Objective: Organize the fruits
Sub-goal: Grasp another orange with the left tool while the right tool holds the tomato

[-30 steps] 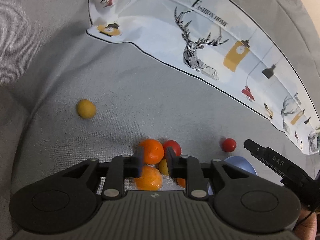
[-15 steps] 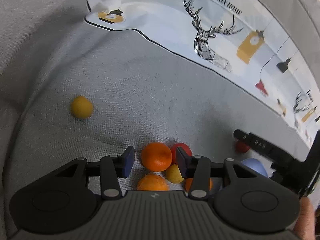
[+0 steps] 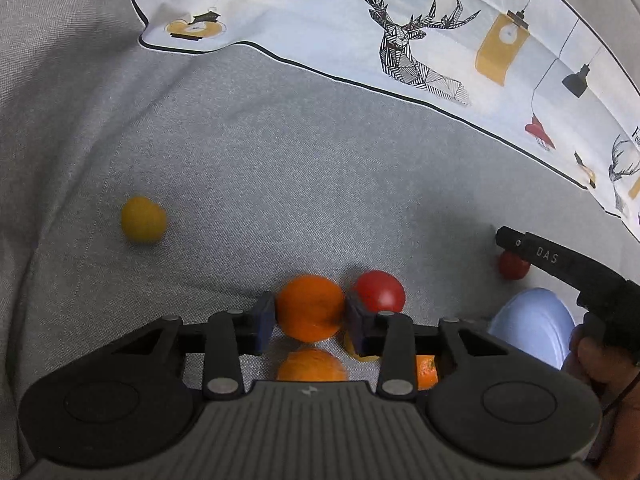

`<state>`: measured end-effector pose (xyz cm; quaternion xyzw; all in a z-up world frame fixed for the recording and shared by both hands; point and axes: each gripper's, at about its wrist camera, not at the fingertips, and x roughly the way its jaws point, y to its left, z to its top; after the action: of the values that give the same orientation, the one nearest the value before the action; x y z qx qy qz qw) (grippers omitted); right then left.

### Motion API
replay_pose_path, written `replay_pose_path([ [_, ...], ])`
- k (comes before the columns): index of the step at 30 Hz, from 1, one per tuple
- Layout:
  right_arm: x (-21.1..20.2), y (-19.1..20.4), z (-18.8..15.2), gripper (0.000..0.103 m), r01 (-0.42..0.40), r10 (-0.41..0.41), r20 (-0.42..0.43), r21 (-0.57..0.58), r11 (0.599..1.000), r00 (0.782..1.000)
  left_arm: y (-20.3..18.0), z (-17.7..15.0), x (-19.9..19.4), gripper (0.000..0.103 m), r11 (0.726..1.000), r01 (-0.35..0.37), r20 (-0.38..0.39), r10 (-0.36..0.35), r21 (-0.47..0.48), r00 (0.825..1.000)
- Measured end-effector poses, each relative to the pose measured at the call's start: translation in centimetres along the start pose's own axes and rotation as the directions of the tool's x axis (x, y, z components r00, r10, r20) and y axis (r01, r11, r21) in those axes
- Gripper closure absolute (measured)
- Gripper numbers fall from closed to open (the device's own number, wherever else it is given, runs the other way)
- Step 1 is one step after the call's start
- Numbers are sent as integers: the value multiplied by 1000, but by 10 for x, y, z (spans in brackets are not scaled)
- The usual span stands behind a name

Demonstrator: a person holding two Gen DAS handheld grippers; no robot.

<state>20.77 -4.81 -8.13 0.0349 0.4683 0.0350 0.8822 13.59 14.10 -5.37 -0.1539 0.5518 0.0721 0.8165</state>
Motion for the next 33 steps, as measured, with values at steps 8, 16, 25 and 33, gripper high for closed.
replay_pose_path([
  [8,-11,14,0,76,-126,127,32,-26,992,991,7,5,-11,63,997,-71,62,73,-27,995],
  [16,-3,37,-5,76,-215,207,-81,-100,972,975,5,3,-3,62,995,-99,27,99,-2,995],
  [25,-20,36,1,87,-229,228,-16,-81,970,973,4,2,-8,63,993,-114,62,113,10,992],
  [33,-52,39,0,97,-240,253,61,-163,957,966,10,-2,-25,63,995,-95,108,95,-6,990],
])
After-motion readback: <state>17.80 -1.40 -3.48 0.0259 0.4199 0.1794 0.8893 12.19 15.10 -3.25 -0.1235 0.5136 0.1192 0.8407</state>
